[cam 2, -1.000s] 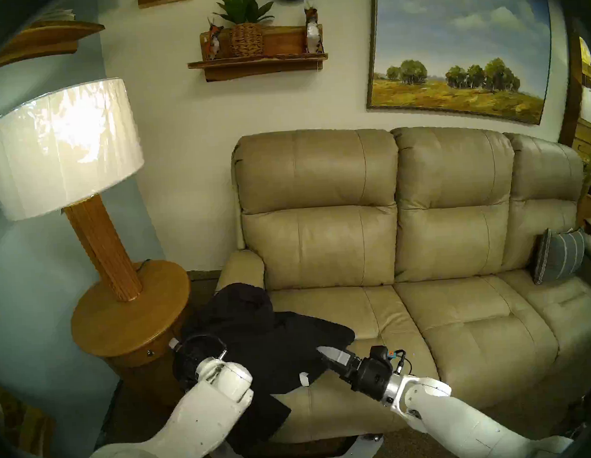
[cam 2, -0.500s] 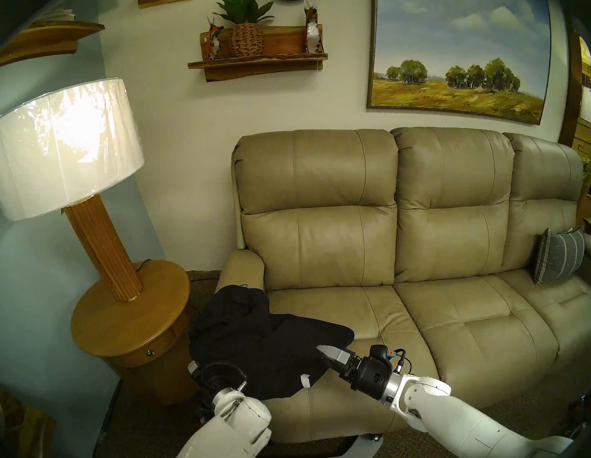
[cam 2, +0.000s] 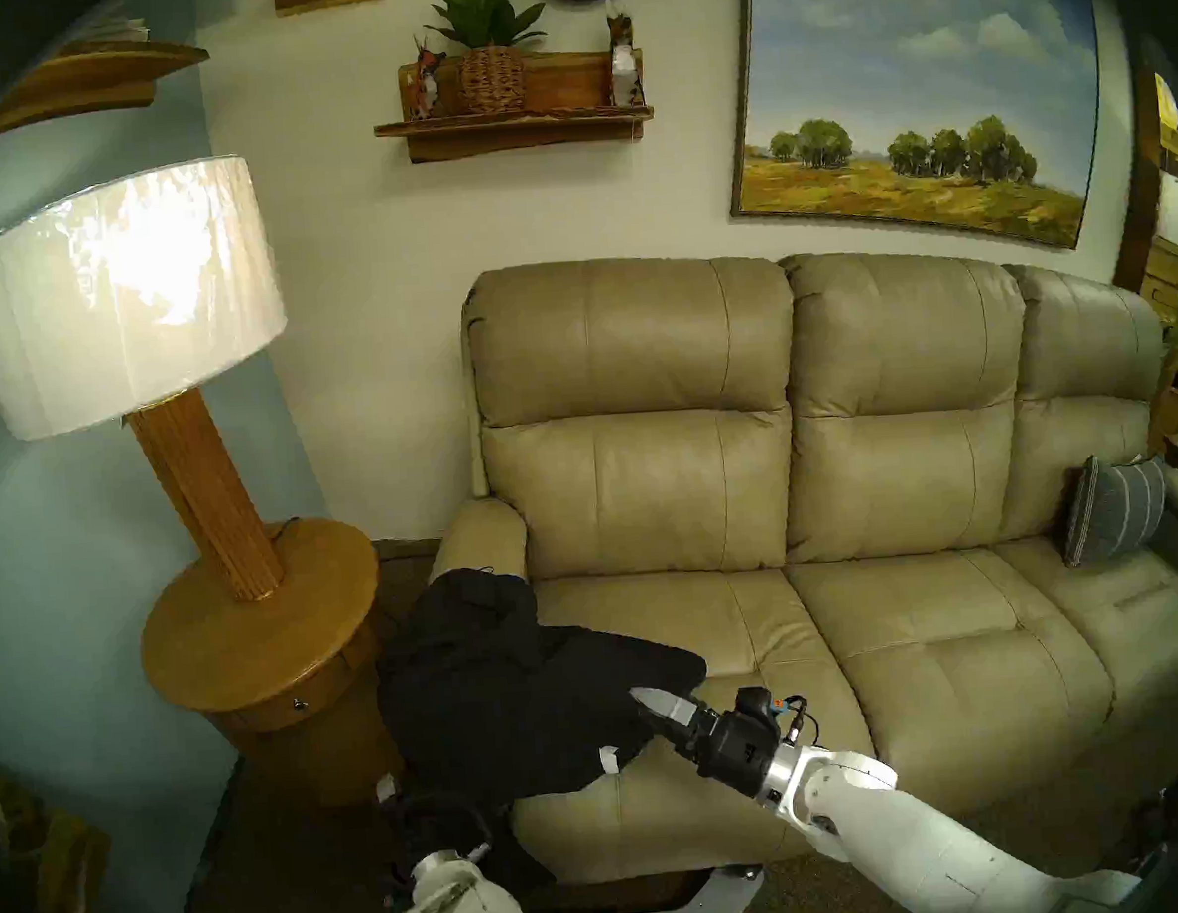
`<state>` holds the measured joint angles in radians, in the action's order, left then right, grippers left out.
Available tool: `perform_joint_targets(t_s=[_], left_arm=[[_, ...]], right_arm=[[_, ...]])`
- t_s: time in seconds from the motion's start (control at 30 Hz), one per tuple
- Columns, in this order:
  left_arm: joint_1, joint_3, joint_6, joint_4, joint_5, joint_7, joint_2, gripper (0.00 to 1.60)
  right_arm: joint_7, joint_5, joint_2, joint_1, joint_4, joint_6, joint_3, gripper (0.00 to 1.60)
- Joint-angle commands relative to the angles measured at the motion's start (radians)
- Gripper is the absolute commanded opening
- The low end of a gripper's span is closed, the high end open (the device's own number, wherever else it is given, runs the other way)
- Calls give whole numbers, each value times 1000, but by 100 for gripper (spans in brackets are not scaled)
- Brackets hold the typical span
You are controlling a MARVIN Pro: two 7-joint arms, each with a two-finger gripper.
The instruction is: Drape jacket on sofa arm
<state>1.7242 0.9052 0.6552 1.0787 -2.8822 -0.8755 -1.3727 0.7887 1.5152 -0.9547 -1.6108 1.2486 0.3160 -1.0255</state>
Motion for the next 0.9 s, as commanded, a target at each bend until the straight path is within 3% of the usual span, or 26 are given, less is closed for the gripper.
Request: perform_joint_targets(t_s=[0.0, 0.4, 0.87], left_arm=[[64, -14, -50, 16, 2, 35, 77, 160], [102, -12, -154, 3, 2, 117, 106, 160], [71, -31, -313, -50, 2, 260, 94, 160]], right_arm=[[5, 2, -2, 7, 13, 0, -3, 160], [5, 2, -4, 7, 12, -1, -4, 160], [5, 2, -6, 7, 11, -2, -6, 160]])
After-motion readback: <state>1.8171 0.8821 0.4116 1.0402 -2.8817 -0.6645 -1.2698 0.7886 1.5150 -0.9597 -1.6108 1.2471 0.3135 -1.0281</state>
